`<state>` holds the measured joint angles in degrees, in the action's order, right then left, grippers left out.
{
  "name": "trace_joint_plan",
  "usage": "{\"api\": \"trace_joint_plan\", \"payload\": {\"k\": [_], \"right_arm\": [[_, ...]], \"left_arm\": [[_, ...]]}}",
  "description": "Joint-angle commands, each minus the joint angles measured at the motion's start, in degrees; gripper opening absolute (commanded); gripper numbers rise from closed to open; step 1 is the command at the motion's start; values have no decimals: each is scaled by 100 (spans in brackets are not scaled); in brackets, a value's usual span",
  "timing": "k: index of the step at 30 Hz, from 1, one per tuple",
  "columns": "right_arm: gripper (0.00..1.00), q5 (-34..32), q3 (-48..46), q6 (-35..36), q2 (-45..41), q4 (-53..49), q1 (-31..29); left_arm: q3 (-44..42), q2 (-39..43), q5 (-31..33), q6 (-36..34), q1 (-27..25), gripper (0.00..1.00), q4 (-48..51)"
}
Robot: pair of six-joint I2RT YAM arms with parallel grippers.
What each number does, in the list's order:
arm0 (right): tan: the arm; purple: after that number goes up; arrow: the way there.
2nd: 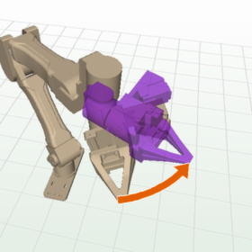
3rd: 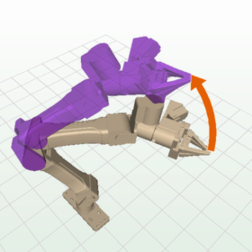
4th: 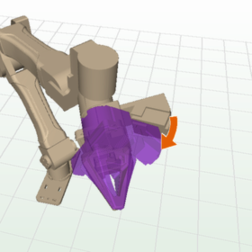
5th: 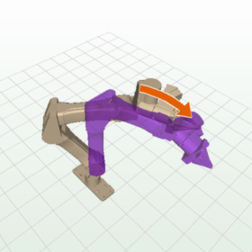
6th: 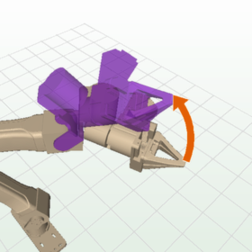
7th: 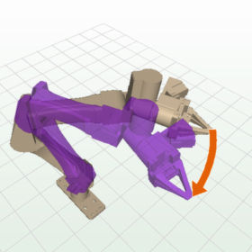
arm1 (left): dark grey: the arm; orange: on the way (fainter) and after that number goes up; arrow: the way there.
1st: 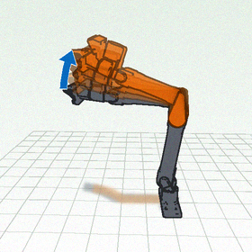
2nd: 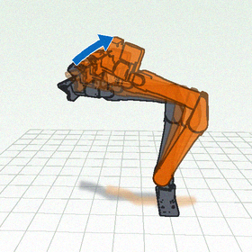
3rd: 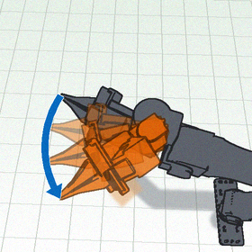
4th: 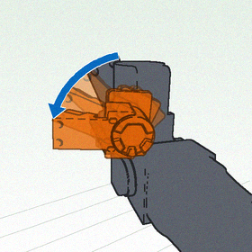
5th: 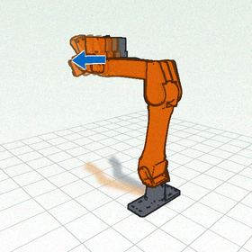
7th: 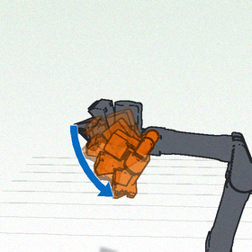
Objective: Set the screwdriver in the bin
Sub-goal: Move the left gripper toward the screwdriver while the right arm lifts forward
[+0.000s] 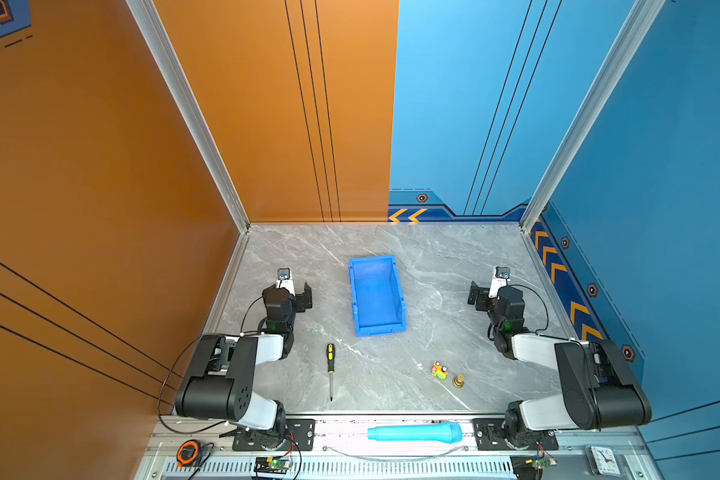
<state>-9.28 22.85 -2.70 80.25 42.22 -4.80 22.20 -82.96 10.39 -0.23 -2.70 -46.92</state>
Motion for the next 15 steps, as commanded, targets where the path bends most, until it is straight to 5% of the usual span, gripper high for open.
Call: {"api": "trace_joint_plan", "payload": {"k": [1, 15], "right_arm": [[100, -238, 84, 121, -357, -596, -165], [100, -1739, 595, 413, -2240, -3043, -1770]], "left_arm": [[115, 359, 225, 76, -45, 98, 683], [721, 1707, 1148, 212, -926, 98, 3454]]}}
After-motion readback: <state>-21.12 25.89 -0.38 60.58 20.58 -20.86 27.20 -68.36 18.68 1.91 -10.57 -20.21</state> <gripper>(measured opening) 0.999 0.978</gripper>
